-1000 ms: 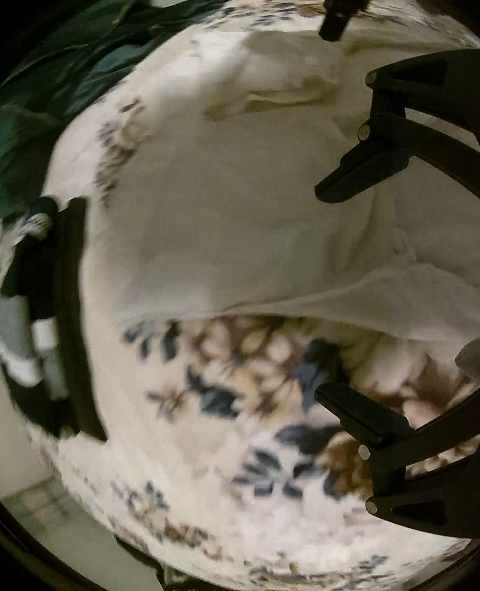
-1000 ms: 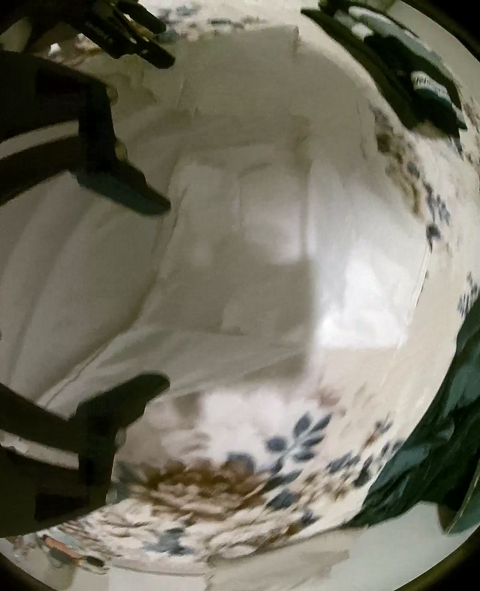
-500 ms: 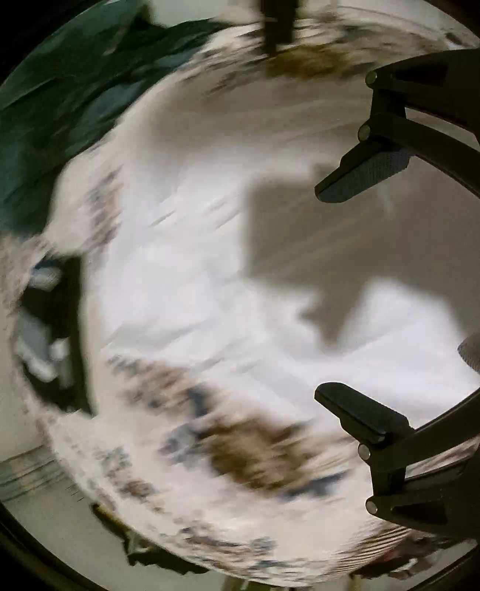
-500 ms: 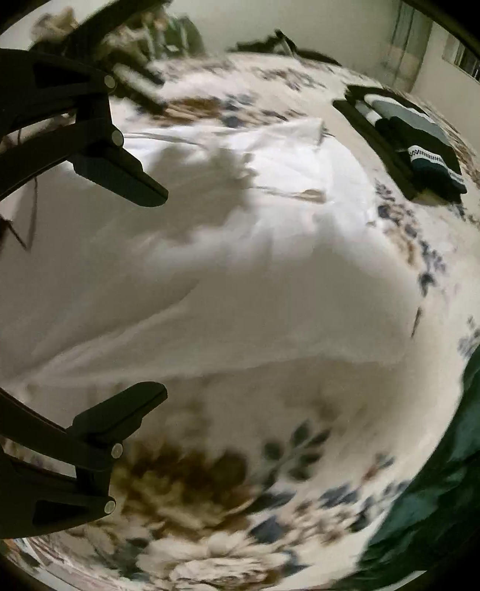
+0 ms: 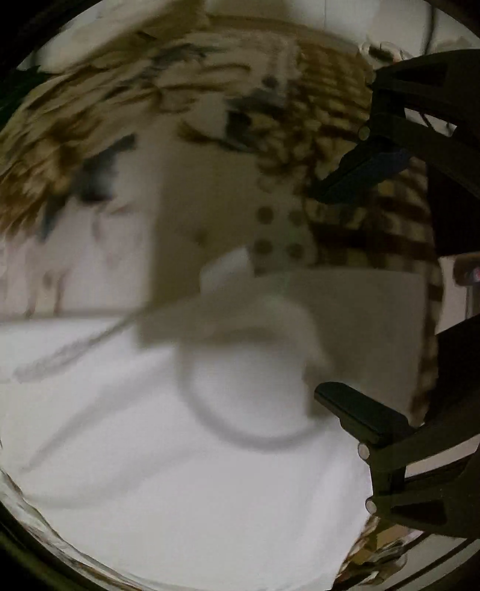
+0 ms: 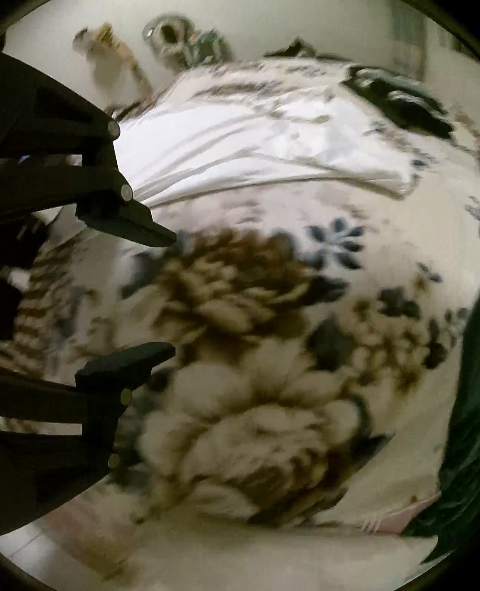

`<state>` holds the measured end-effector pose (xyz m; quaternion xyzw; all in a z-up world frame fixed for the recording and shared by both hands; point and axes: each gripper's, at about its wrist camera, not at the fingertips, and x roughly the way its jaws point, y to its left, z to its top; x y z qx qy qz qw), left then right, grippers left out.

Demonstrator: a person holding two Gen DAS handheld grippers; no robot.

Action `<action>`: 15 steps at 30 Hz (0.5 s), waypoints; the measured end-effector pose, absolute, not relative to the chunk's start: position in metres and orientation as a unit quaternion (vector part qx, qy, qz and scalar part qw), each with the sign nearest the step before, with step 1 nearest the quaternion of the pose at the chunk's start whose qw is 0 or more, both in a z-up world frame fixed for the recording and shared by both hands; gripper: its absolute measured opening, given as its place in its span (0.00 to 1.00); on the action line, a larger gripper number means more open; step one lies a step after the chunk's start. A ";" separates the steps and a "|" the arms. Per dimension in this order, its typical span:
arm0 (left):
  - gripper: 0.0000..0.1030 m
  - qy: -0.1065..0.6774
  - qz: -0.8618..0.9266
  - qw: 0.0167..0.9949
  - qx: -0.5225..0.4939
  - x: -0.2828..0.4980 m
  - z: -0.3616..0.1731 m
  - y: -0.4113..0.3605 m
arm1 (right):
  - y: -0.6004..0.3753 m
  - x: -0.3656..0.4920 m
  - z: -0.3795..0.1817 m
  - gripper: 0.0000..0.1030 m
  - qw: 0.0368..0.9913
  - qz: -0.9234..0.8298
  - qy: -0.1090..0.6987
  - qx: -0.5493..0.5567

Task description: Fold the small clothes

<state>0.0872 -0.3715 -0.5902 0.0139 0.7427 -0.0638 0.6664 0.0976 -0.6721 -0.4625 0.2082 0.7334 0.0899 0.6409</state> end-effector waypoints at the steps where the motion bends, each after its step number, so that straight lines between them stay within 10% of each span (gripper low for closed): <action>1: 0.77 0.738 -0.058 0.672 0.013 0.087 -0.595 -0.373 | -0.695 0.126 -0.467 0.57 0.646 0.103 0.724 0.221; 7: 0.06 0.703 -0.009 0.711 -0.017 0.099 -0.593 -0.348 | -0.641 0.276 -0.516 0.60 0.637 0.181 0.692 0.289; 15: 0.01 0.656 0.001 0.751 -0.071 0.103 -0.560 -0.303 | -0.561 0.425 -0.596 0.56 0.592 0.168 0.707 0.348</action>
